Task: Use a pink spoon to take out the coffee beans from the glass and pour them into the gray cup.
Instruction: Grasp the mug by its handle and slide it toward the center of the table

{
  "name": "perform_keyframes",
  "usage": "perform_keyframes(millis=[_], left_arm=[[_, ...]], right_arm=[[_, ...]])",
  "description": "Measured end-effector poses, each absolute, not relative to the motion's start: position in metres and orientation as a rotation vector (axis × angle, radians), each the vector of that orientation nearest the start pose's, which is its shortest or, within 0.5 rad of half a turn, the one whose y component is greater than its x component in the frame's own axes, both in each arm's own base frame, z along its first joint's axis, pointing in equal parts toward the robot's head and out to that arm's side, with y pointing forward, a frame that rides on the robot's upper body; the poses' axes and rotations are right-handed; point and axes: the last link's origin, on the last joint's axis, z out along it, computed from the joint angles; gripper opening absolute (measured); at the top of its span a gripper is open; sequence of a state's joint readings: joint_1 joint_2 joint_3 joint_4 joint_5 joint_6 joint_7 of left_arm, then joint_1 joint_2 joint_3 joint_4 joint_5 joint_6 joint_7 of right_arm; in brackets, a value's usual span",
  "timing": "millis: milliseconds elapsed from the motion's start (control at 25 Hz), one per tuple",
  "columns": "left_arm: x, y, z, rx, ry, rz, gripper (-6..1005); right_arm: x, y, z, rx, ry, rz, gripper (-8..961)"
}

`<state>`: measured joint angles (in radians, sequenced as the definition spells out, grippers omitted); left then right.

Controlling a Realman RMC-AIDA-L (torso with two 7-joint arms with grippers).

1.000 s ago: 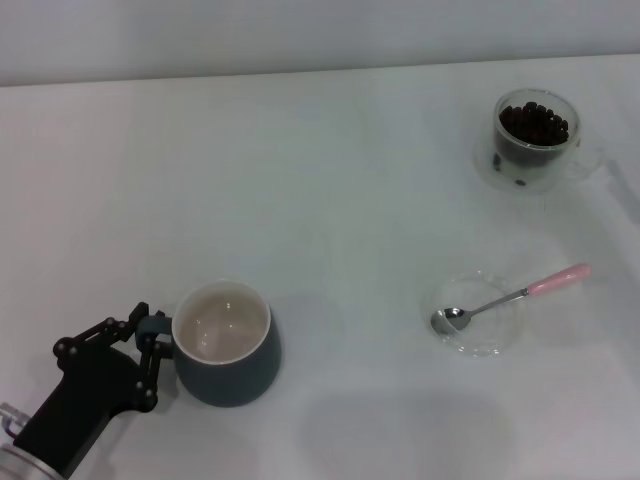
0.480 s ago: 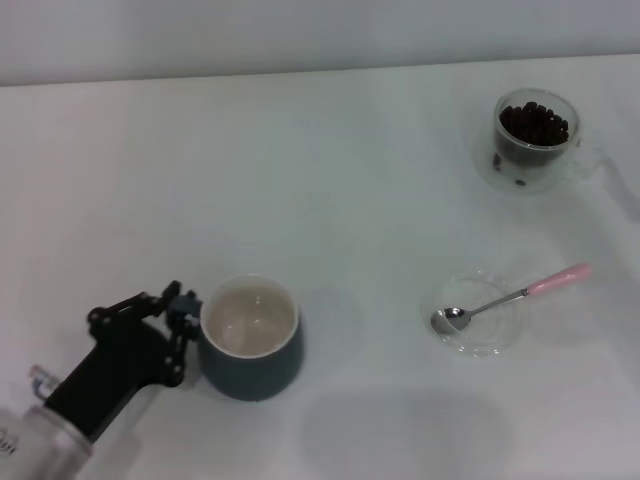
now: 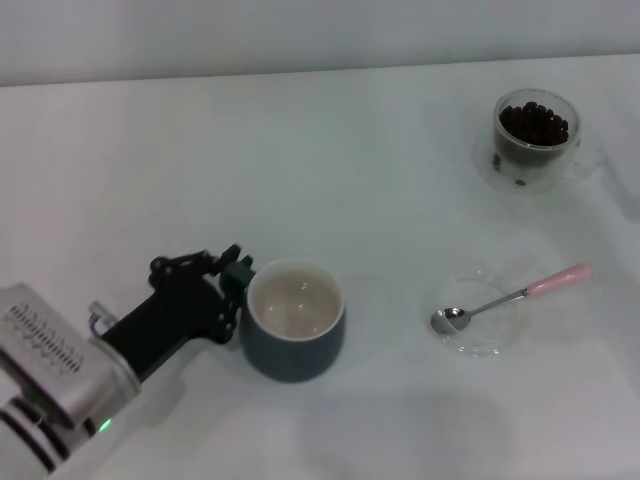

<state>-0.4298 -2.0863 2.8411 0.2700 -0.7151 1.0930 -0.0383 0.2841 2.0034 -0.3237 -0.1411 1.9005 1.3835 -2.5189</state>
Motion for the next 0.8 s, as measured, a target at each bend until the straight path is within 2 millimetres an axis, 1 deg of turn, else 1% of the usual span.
perform_keyframes(millis=[80,120,240,400,560,800], left_arm=[[-0.275,0.274,-0.122,-2.311,-0.194,-0.618,104],[-0.268,0.281,-0.124,-2.330,-0.170,-0.615,103],[-0.261,0.287,-0.129,-2.363,-0.156,-0.597,103],[-0.258,0.294,-0.135,-2.409,-0.153,-0.553,109],[-0.256,0.297,-0.139,-2.434,-0.154,-0.531,115],[-0.255,0.295,-0.140,-2.441,-0.151,-0.536,124]], right_arm=[[0.392,0.273,0.067,-1.544,0.630,0.819,855],[0.392,0.273,0.067,-1.544,0.630,0.819,855],[0.392,0.273,0.067,-1.544,0.629,0.819,855],[0.392,0.274,0.067,-1.544,0.630,0.819,855],[0.391,0.274,0.067,-1.545,0.629,0.820,855],[0.392,0.274,0.067,-1.544,0.629,0.820,855]])
